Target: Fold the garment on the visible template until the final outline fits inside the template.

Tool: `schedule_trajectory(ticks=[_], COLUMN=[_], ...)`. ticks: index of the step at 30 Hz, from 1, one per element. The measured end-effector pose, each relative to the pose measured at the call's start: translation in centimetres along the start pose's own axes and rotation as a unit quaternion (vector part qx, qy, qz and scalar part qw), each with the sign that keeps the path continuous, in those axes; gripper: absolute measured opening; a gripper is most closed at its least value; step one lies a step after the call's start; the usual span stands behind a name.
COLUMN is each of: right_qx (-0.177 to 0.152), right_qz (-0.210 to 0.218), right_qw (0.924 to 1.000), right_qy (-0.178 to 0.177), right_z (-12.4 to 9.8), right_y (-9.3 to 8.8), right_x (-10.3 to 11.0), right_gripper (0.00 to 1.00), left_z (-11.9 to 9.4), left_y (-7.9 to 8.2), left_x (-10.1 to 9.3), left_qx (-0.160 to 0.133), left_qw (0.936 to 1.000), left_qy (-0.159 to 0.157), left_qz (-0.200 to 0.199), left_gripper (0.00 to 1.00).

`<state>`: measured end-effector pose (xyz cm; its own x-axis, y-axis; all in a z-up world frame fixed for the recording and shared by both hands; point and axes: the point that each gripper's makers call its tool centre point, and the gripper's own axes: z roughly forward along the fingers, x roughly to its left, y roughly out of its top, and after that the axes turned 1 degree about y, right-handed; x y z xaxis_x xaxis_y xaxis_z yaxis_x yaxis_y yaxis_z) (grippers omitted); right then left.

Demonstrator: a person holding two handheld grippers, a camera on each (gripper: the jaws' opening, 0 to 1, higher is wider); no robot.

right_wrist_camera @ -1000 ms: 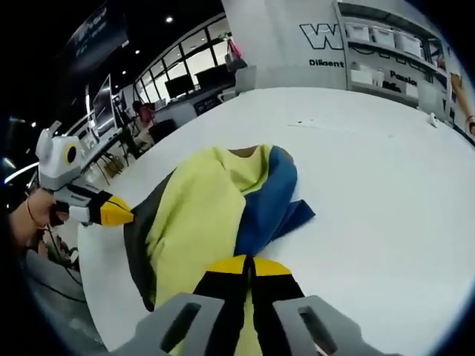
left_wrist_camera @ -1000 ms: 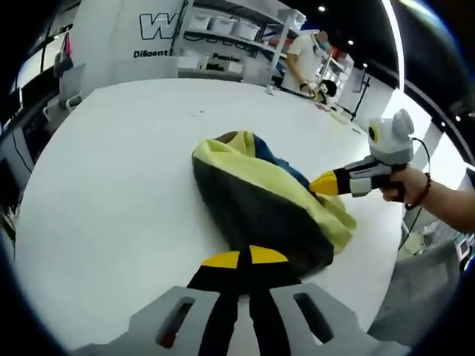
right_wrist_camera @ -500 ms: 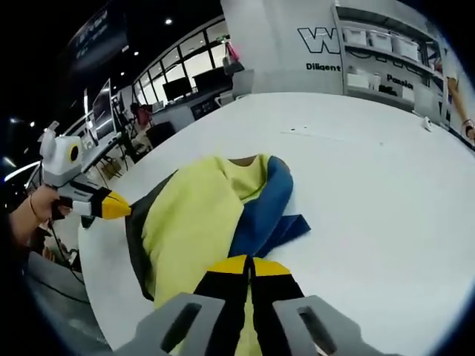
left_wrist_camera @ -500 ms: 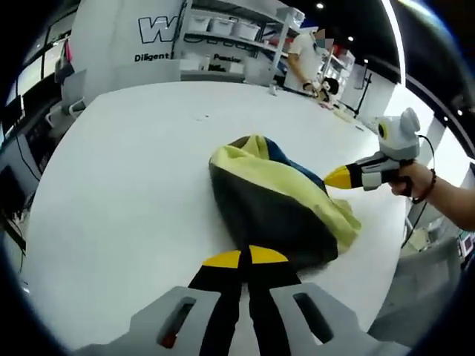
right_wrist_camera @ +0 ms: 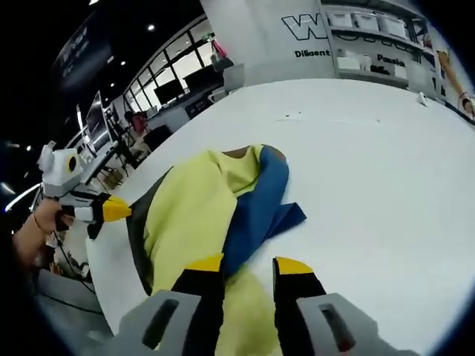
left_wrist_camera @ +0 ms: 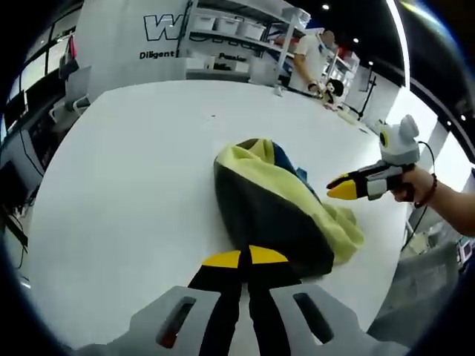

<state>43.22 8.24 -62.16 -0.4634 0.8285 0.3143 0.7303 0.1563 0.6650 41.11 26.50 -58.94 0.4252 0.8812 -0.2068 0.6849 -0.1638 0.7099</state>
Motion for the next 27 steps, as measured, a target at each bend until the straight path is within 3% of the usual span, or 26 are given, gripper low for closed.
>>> schedule_trajectory(ticks=[5, 13, 16, 27], right_qx=[0.003, 0.003, 0.003, -0.002], right_qz=[0.006, 0.011, 0.003, -0.009], right_qw=[1.0000, 0.9999, 1.0000, 0.9999], right_qy=[0.004, 0.001, -0.005, 0.007], right_z=[0.9, 1.6, 1.5, 0.1], right_y=[-0.1, -0.2, -0.2, 0.5], right_x=[0.3, 0.2, 0.0, 0.1], right_gripper=[0.18, 0.07, 0.00, 0.00], left_z=[0.0, 0.1, 0.1, -0.4], left_y=[0.0, -0.1, -0.1, 0.1], left_x=[0.1, 0.0, 0.0, 0.6], left_qx=[0.001, 0.003, 0.004, 0.000], left_qw=[1.0000, 1.0000, 1.0000, 0.9999], left_qy=[-0.002, -0.003, -0.002, 0.012], left_qz=[-0.004, -0.006, -0.005, 0.002], left_gripper=[0.00, 0.00, 0.00, 0.00])
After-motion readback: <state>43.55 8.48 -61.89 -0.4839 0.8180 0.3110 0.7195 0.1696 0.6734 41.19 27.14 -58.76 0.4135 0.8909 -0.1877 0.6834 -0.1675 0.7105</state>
